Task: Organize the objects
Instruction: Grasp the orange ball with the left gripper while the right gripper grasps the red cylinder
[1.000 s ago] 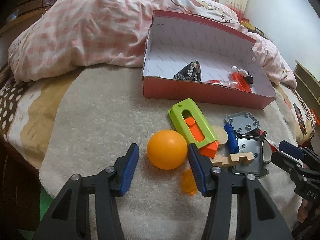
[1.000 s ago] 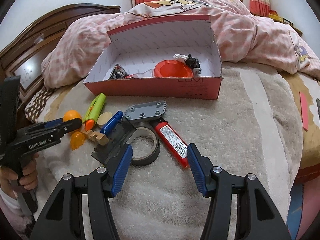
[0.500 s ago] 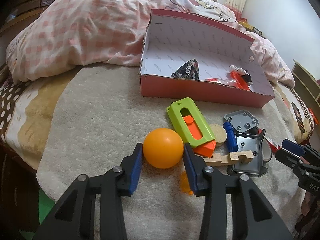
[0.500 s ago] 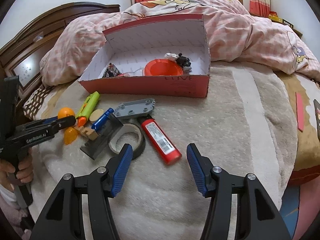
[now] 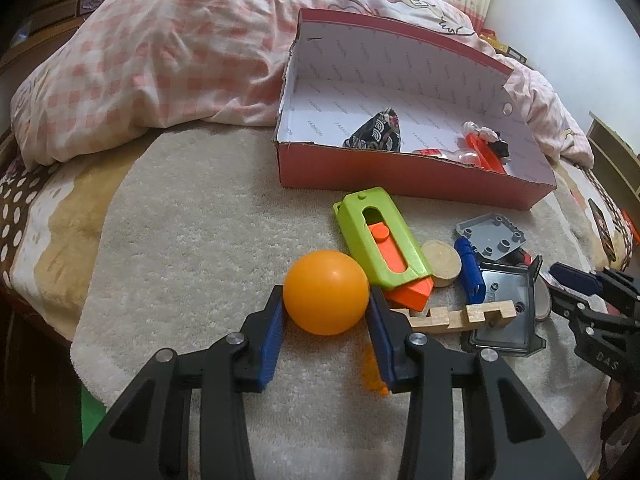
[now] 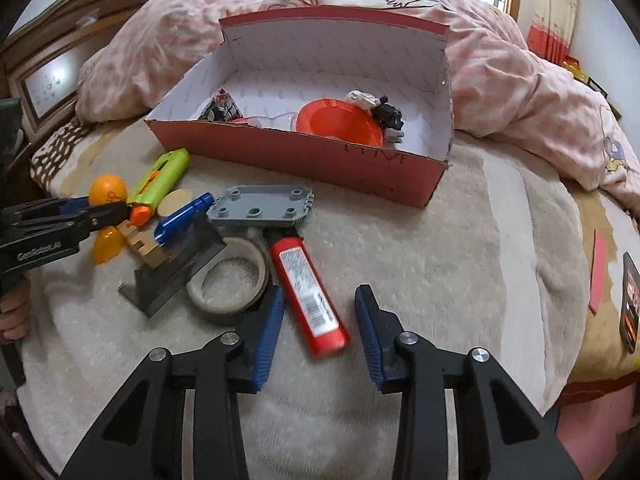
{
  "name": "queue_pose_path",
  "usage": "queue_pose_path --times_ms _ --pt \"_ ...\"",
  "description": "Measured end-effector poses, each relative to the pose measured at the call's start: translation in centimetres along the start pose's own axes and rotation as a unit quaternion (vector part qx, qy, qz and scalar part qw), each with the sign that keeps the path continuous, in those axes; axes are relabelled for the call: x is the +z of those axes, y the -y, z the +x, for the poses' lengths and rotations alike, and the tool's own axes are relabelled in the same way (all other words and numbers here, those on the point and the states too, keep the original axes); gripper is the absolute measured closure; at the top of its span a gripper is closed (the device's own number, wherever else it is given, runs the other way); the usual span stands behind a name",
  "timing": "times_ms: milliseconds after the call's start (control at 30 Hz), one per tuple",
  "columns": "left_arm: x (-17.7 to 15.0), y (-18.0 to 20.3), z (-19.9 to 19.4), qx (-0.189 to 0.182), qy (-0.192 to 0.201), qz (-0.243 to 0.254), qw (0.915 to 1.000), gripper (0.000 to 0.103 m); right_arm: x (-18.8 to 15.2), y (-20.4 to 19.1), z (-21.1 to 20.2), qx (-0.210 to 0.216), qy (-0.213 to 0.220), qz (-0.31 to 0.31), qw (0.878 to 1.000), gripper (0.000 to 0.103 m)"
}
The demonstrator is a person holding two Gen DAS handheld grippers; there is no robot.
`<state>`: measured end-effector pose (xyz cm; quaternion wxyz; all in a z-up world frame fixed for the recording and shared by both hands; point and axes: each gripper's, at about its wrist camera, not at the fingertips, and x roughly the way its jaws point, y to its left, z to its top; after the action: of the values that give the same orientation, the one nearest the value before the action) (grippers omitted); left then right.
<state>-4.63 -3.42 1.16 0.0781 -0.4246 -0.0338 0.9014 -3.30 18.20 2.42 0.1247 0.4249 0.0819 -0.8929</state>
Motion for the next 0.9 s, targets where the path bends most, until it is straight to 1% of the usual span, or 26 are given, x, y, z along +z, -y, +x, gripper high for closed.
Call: queue_pose_path --times_ms 133,267,400,633,900 --pt "0.07 0.01 0.18 0.004 0.000 -0.001 1.0000 0.064 0.27 0.02 0.51 0.004 -0.002 -0.001 1.000 0.065" --pt "0.16 0.12 0.36 0.009 -0.001 -0.001 1.0000 0.064 0.23 0.46 0.65 0.016 0.000 0.012 1.000 0.064" --pt "0.11 0.18 0.34 0.011 -0.001 0.001 0.9999 0.064 0.12 0.43 0.63 0.011 0.001 0.009 1.000 0.064" --pt "0.03 0.18 0.30 0.010 0.001 0.000 0.9999 0.064 0.08 0.56 0.61 0.015 0.004 0.014 1.000 0.063" --pt "-0.15 -0.06 -0.15 0.003 0.010 -0.006 0.9999 0.065 -0.11 0.45 0.51 0.011 0.007 0.012 1.000 0.064"
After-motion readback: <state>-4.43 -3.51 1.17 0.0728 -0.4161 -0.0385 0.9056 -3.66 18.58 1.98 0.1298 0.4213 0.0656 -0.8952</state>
